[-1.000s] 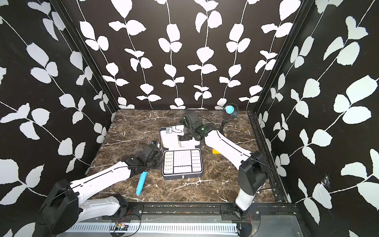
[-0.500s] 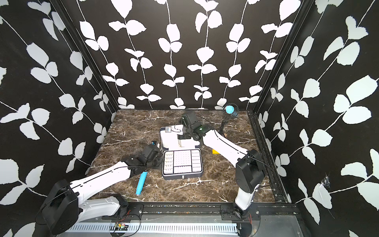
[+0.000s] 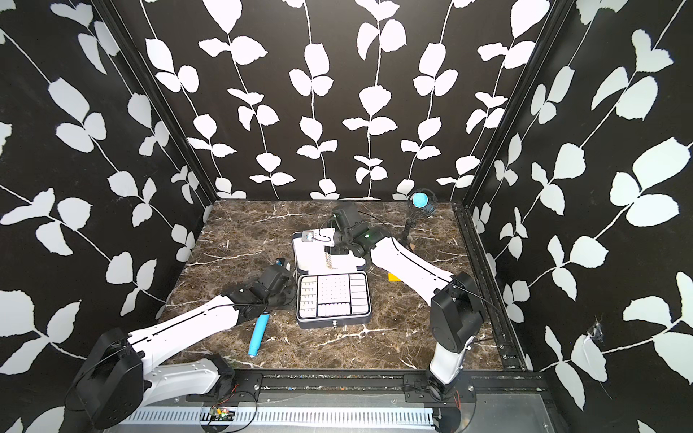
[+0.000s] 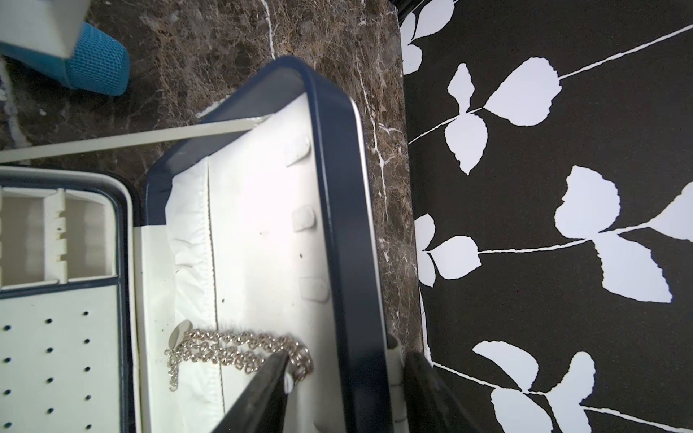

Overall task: Put jewelry chain into jewelry box
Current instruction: Close the fastener on the jewelry box.

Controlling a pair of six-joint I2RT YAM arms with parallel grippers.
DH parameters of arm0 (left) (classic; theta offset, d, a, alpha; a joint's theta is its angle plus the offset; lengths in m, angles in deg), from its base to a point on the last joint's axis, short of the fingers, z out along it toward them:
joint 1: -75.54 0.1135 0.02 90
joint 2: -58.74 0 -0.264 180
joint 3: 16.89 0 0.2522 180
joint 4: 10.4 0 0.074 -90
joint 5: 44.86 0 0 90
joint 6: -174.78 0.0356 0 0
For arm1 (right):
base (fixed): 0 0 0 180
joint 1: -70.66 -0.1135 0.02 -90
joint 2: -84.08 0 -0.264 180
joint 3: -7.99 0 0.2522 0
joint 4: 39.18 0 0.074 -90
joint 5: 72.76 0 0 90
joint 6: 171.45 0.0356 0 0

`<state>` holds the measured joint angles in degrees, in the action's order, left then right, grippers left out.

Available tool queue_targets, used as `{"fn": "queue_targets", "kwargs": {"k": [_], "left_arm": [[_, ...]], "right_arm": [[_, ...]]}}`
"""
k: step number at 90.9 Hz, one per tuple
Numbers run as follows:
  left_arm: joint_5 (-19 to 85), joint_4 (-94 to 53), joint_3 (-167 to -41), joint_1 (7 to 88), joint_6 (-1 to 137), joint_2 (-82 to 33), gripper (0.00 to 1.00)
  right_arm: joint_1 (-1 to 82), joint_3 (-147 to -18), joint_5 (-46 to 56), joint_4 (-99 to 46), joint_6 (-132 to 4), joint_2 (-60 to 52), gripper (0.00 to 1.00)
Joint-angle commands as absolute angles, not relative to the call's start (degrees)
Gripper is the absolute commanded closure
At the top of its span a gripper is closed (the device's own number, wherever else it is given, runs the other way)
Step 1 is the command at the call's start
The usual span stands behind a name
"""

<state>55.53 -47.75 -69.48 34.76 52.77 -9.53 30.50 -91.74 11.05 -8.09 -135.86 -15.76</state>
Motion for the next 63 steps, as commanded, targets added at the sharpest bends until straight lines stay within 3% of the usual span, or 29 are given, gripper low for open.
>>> {"fn": "queue_targets", "kwargs": {"k": [1, 63], "left_arm": [[56.49, -49.11, -68.45, 35.02, 53.21, -8.10, 0.61], [56.91, -49.63, -68.01, 35.02, 53.31, -7.27, 0.62]], "right_arm": [[30.85, -91.86, 12.29, -11.09, -134.98, -15.90, 0.52], [30.98, -92.03, 13.38, -11.28, -134.27, -16.43, 0.70]]}}
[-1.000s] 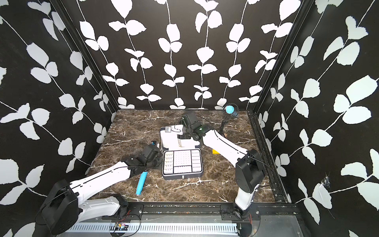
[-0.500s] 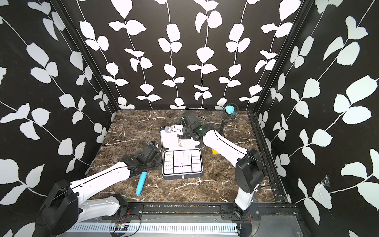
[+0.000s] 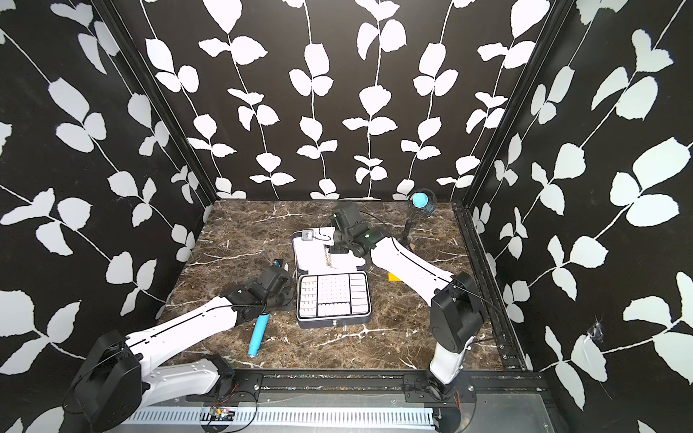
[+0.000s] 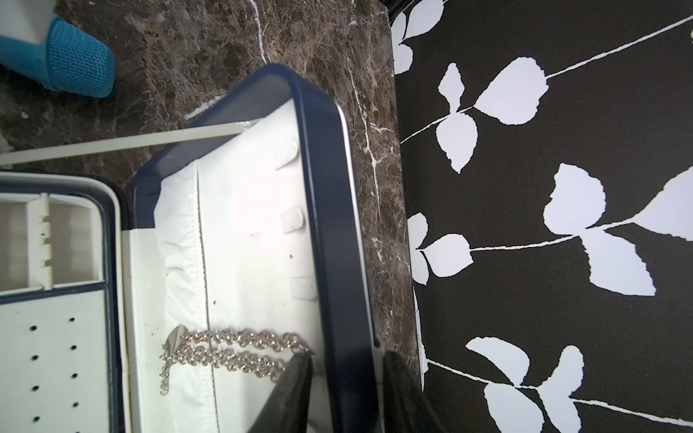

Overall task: Put jewelry chain into jewelry box
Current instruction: Close the fastener on the jewelry box.

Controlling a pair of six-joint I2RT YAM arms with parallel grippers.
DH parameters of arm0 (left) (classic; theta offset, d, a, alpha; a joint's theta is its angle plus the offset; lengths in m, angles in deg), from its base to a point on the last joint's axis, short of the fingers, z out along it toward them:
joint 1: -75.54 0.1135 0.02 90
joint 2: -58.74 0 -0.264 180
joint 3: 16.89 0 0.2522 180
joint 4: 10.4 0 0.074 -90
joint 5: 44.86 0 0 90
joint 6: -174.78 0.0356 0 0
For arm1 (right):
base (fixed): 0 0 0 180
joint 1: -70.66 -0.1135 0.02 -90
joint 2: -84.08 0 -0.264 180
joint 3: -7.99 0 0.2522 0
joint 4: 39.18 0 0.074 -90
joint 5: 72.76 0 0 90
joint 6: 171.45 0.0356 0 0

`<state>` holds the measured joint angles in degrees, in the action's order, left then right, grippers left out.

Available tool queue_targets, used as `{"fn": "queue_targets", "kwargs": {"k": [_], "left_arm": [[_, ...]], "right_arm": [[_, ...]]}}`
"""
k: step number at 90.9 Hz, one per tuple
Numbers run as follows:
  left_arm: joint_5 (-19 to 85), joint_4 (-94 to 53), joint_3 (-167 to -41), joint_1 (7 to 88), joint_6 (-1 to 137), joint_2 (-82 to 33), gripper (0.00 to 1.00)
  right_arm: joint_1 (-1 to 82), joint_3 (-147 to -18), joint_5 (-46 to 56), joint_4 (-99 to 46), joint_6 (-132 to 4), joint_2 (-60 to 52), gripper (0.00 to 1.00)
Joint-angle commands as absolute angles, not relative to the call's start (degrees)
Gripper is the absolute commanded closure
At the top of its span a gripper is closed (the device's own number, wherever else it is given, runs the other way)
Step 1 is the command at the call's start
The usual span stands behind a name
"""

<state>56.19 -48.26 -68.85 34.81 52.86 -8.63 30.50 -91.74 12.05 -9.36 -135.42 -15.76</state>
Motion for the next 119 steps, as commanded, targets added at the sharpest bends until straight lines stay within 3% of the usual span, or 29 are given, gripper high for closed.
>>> {"fn": "queue_targets", "kwargs": {"k": [1, 10, 24, 37, 61, 97, 119], "left_arm": [[56.91, -49.64, -68.01, 35.02, 53.31, -7.27, 0.62], [56.90, -49.60, -68.05, 35.02, 53.32, -7.27, 0.62], [56.82, -49.74, -68.18, 35.02, 53.41, -7.01, 0.62], [56.74, -49.69, -68.22, 35.02, 53.40, -6.96, 0.62], [56.46, -49.52, -68.00, 35.02, 53.36, -6.77, 0.61], [56.80, -49.62, -67.81, 35.02, 53.49, -6.56, 0.62], [56.70, -49.47, -68.05, 35.02, 53.76, -6.92, 0.62]], "right_arm": [[31.00, -92.01, 13.38, -11.27, -134.27, -16.36, 0.70], [30.96, -91.87, 13.00, -11.10, -133.97, -16.09, 0.67], [31.07, -91.94, 11.73, -9.81, -132.92, -14.54, 0.43], [32.18, -93.43, 9.03, -7.52, -129.96, -12.63, 0.33], [36.32, -100.84, -2.12, 3.98, -124.72, -14.01, 0.23], [36.23, -103.07, -4.14, 3.54, -123.99, -18.87, 0.11], [35.28, -101.79, -0.91, 0.71, -124.16, -19.63, 0.13]]}}
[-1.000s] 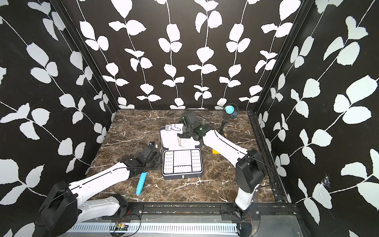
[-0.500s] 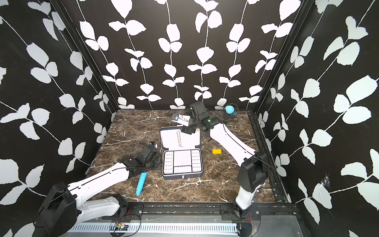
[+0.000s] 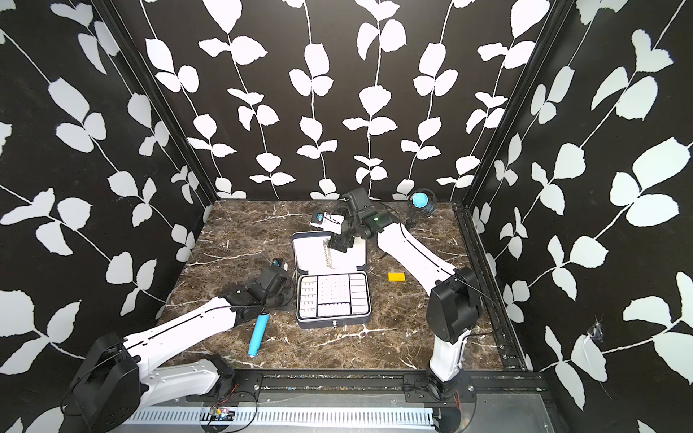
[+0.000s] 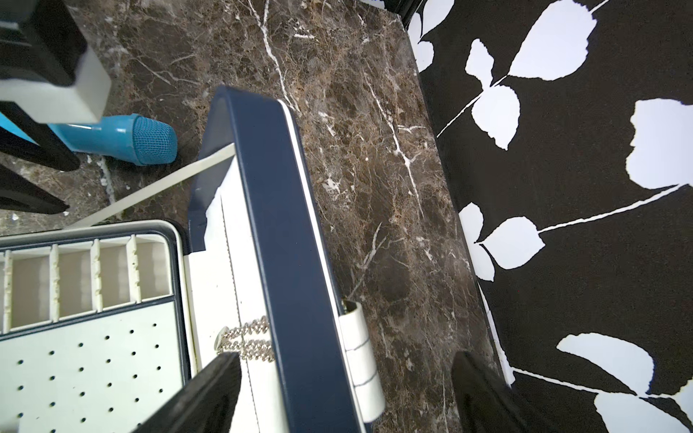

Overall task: Put jewelry chain into jewelry box
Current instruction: Close the fastener on the jewelry box.

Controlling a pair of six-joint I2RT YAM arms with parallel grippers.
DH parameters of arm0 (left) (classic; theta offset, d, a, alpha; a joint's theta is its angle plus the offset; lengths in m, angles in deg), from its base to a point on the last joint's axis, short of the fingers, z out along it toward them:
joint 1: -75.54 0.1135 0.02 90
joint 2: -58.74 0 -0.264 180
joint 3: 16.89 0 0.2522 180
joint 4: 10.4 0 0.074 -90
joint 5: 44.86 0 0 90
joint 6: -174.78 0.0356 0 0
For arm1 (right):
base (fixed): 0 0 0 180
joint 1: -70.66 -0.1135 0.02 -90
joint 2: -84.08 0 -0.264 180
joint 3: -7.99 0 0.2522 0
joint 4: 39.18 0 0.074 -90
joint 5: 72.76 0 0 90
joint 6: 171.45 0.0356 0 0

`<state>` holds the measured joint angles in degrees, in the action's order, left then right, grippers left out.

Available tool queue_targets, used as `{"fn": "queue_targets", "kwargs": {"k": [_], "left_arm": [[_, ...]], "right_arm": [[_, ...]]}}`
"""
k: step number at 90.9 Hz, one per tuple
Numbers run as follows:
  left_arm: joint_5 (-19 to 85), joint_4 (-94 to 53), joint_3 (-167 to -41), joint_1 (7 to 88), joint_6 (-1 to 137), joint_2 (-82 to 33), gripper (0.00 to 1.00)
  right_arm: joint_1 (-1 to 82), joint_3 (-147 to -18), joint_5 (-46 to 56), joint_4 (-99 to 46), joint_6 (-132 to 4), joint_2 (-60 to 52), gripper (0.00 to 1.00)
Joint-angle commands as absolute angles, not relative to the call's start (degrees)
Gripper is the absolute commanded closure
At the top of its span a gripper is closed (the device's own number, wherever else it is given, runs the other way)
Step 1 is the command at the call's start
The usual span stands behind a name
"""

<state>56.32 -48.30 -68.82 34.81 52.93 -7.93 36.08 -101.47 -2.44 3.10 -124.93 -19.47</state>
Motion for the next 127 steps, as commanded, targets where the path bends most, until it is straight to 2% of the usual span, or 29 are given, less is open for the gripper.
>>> {"fn": "queue_targets", "kwargs": {"k": [1, 28, 127], "left_arm": [[56.68, -49.47, -68.03, 35.02, 53.76, -6.96, 0.62], [56.81, -49.62, -67.83, 35.02, 53.64, -6.61, 0.63], [57.63, -50.32, -67.22, 35.02, 53.60, -6.22, 0.63]], "right_arm": [[35.26, -101.72, -0.75, 0.52, -124.12, -19.63, 0.13], [34.82, -100.63, 1.15, -1.78, -123.29, -19.93, 0.24], [34.19, -96.66, 6.73, -4.94, -123.40, -19.47, 0.47]]}}
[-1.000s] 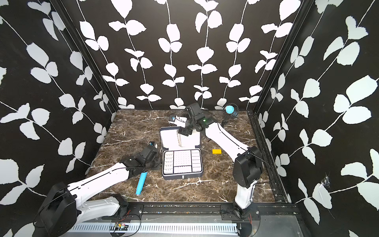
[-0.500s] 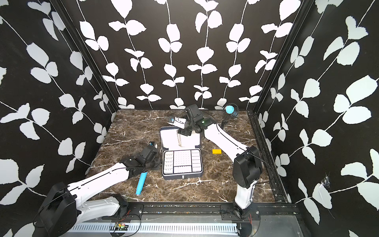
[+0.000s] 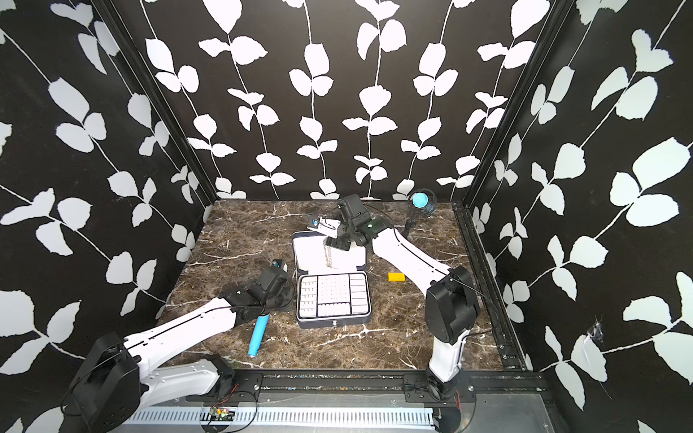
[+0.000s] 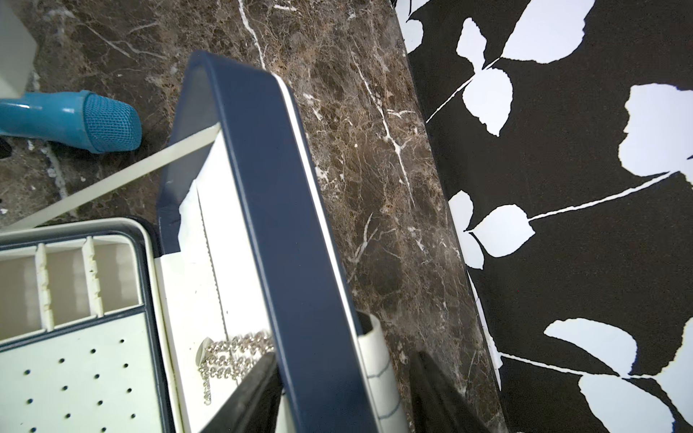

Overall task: Put jewelry chain into jewelry box
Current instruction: Close the fastener on the jewelry box.

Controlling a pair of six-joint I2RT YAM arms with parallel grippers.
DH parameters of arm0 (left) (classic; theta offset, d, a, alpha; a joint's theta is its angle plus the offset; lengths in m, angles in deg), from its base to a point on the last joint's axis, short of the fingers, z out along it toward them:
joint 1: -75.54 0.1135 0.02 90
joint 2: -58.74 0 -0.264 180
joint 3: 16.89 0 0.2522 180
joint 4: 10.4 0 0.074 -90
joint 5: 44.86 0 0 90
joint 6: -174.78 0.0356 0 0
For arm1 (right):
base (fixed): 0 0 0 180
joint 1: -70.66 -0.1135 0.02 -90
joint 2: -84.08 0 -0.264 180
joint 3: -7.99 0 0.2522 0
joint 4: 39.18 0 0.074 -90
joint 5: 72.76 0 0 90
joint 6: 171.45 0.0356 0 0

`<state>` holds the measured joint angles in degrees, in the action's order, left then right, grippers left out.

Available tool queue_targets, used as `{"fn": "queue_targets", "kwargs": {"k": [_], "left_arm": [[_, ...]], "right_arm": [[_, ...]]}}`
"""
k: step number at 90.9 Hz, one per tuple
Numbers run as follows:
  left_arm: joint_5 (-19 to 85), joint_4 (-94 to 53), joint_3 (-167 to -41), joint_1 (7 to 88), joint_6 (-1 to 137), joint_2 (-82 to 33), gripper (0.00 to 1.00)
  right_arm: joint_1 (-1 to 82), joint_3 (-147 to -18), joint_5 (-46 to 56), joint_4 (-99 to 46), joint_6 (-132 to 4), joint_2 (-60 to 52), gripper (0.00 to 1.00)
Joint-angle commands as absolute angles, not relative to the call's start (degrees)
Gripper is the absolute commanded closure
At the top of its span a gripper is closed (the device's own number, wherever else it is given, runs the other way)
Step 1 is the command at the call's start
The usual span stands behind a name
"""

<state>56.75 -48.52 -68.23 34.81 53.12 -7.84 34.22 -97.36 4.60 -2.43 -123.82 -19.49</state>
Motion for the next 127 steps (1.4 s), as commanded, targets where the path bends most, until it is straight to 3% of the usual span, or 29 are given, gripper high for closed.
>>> {"fn": "queue_targets", "kwargs": {"k": [1, 45, 50, 75, 93, 103, 116, 127], "left_arm": [[57.62, -50.33, -67.21, 35.02, 53.63, -6.22, 0.63], [57.48, -50.78, -66.94, 35.02, 53.35, -5.73, 0.64], [57.47, -50.74, -66.93, 35.02, 53.27, -5.62, 0.64], [56.32, -51.89, -68.69, 35.02, 53.26, -4.78, 0.58], [56.52, -58.00, -73.23, 35.02, 54.08, -0.86, 0.53], [58.27, -61.27, -76.96, 35.02, 55.88, 3.08, 0.53], [57.34, -51.36, -77.54, 35.02, 60.94, 5.54, 0.54], [54.22, -40.30, -79.04, 34.87, 62.32, 1.66, 0.56]], "right_arm": [[34.19, -96.56, 6.72, -4.98, -123.39, -19.46, 0.47], [33.97, -95.85, 6.80, -5.38, -123.16, -18.88, 0.57], [33.93, -95.85, 6.71, -5.36, -123.01, -18.77, 0.54], [33.84, -95.78, 4.73, -6.08, -119.78, -14.77, 0.20], [33.84, -93.22, 4.55, -4.31, -115.59, -6.96, 0.06], [34.11, -87.94, 8.20, -9.20, -101.39, 0.77, 0.01], [35.21, -76.11, 15.93, -21.09, -55.30, 9.11, 0.05], [43.68, -65.66, -3.22, -37.09, -30.32, 9.77, 0.00]]}}
